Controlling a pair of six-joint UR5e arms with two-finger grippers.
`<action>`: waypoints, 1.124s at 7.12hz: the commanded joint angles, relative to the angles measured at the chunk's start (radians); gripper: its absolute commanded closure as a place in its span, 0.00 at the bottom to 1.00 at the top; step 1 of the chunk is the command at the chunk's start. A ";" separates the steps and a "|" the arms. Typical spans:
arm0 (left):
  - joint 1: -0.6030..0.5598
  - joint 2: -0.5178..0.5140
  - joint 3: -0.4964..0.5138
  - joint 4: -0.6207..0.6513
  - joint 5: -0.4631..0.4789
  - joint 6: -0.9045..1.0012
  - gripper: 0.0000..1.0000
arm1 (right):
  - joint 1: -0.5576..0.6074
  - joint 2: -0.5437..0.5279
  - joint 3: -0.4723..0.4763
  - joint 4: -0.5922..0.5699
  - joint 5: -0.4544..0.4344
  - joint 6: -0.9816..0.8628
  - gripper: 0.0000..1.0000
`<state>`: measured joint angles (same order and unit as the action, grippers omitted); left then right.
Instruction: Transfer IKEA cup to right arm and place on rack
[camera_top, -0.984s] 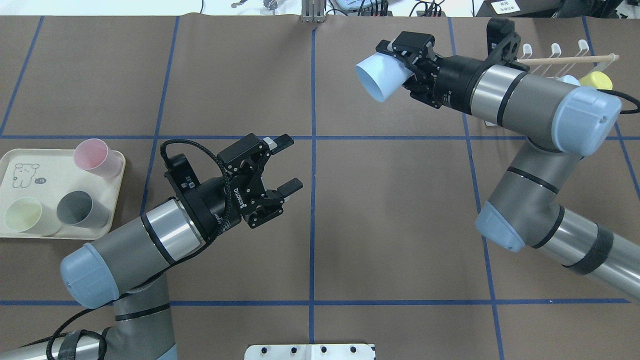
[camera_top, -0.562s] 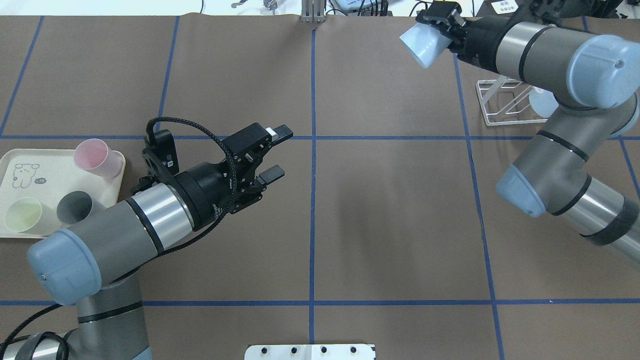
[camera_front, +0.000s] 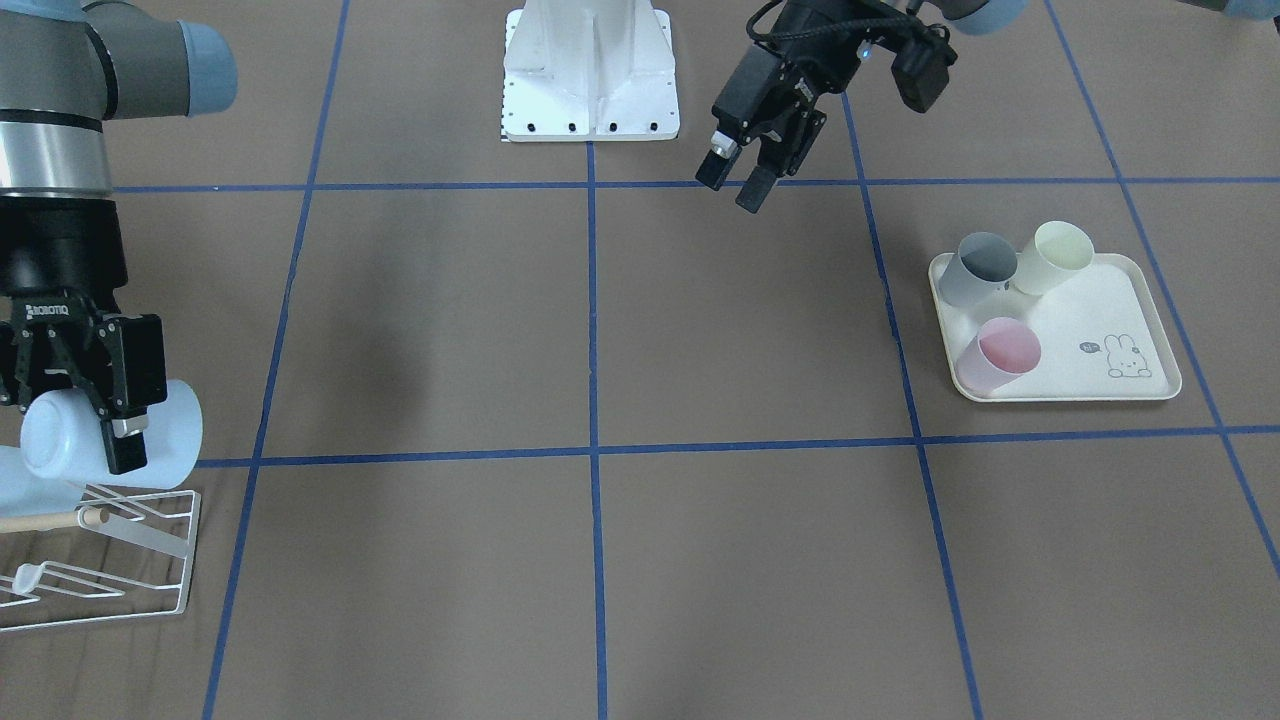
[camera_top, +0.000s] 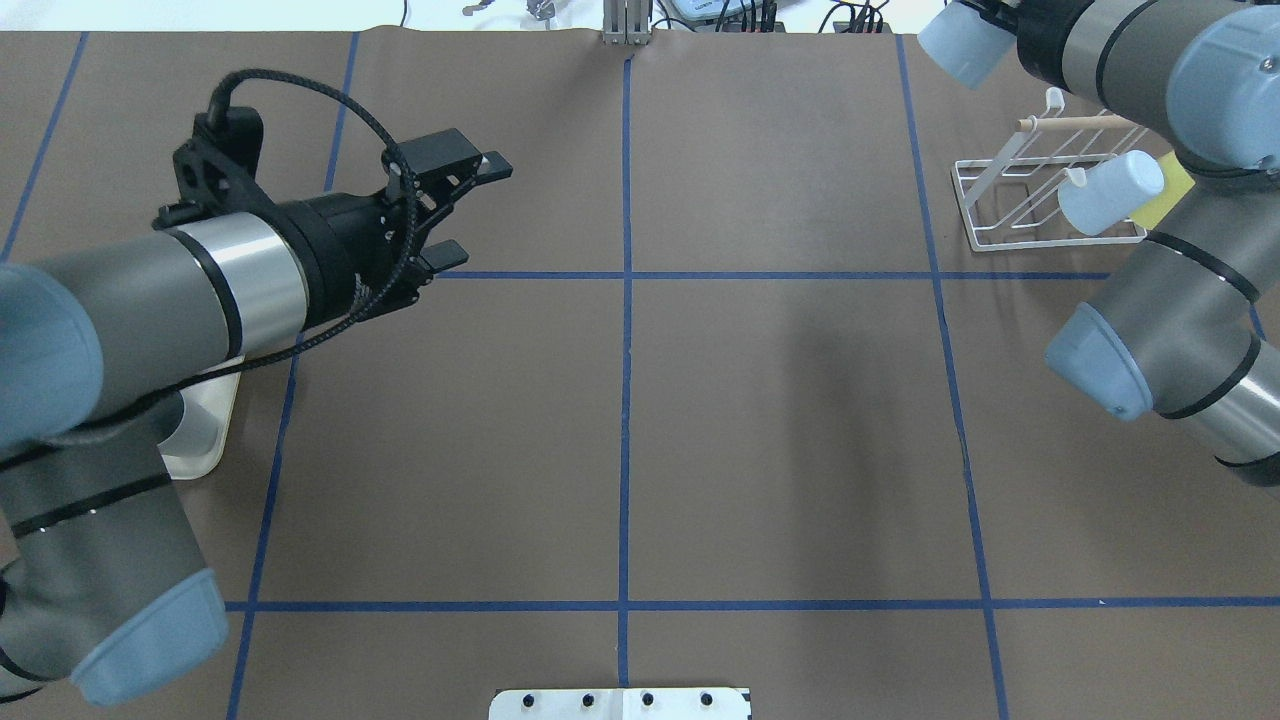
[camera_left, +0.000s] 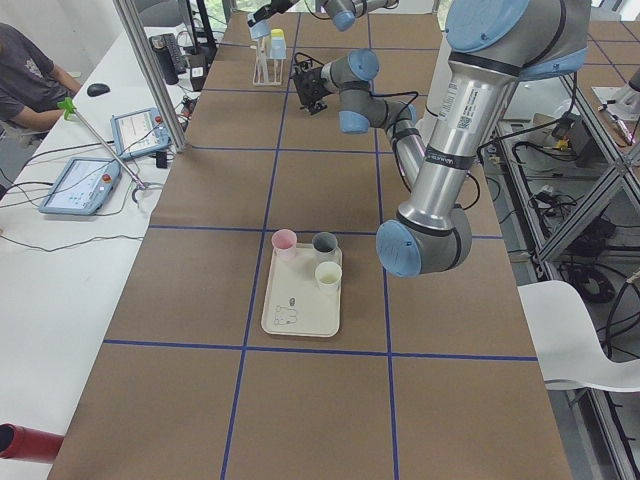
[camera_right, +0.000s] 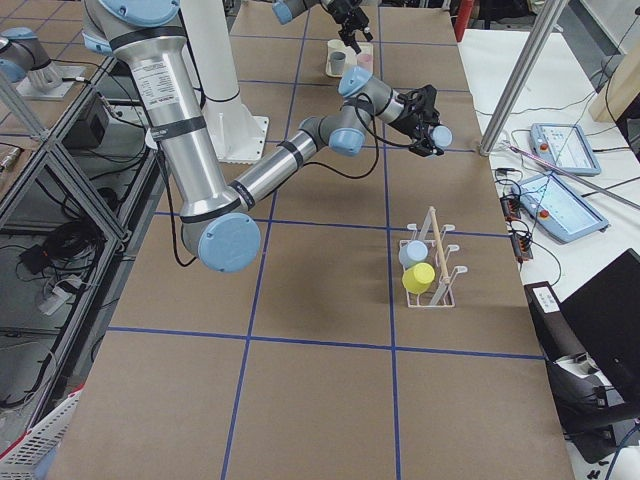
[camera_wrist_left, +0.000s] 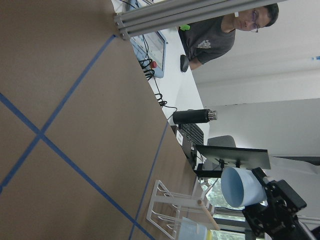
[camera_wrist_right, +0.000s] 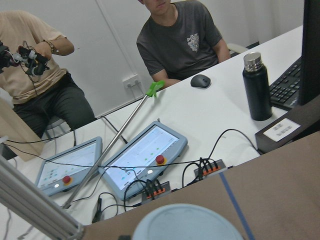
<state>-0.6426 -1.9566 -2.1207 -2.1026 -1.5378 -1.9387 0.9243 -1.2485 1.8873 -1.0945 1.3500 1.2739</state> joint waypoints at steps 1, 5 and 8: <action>-0.089 0.002 -0.071 0.228 -0.100 0.174 0.00 | -0.036 -0.099 0.019 -0.058 -0.119 -0.179 1.00; -0.089 0.005 -0.090 0.302 -0.100 0.225 0.00 | -0.068 -0.140 -0.005 -0.044 -0.123 -0.215 1.00; -0.086 0.004 -0.088 0.302 -0.102 0.224 0.00 | -0.067 -0.138 -0.046 -0.044 -0.155 -0.249 1.00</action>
<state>-0.7299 -1.9514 -2.2092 -1.8010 -1.6393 -1.7139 0.8566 -1.3863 1.8567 -1.1386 1.2044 1.0384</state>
